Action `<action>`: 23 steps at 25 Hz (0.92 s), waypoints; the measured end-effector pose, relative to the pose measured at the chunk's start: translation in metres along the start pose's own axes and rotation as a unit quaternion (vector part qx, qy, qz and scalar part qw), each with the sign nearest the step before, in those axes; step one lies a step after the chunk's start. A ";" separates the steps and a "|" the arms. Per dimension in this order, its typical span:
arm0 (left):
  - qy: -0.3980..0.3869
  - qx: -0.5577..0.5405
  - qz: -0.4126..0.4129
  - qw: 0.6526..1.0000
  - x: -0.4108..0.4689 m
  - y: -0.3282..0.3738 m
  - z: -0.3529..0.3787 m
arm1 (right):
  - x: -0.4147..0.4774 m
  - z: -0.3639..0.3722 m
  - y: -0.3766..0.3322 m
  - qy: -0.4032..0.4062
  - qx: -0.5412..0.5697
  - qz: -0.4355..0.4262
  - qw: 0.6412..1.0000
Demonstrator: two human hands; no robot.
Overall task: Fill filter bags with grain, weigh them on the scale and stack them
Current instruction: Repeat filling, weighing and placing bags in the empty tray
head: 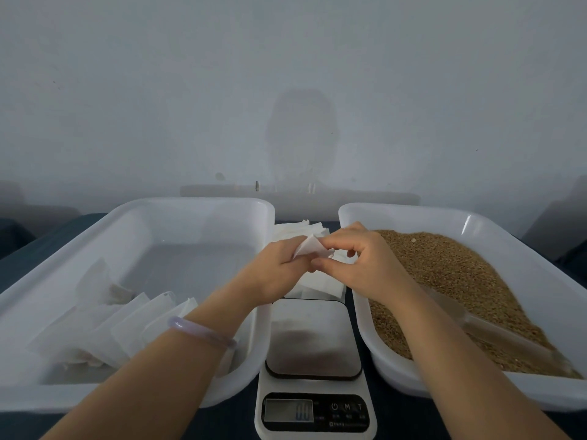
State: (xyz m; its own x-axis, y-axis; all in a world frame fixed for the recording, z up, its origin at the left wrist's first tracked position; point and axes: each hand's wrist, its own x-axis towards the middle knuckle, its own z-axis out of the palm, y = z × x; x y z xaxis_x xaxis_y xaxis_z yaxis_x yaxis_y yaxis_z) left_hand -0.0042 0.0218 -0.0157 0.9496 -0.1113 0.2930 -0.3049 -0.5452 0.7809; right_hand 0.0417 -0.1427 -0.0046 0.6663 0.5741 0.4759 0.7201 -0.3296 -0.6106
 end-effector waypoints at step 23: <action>0.065 0.116 0.050 0.990 0.004 -0.002 -0.006 | -0.007 0.004 -0.006 -0.106 0.037 0.012 0.994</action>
State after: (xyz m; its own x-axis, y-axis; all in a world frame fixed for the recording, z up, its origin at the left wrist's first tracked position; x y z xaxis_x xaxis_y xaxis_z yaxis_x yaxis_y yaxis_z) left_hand -0.0002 0.0277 -0.0128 0.8937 -0.0745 0.4424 -0.3570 -0.7153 0.6007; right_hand 0.0322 -0.1414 -0.0069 0.6215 0.7148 0.3206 0.6831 -0.2941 -0.6684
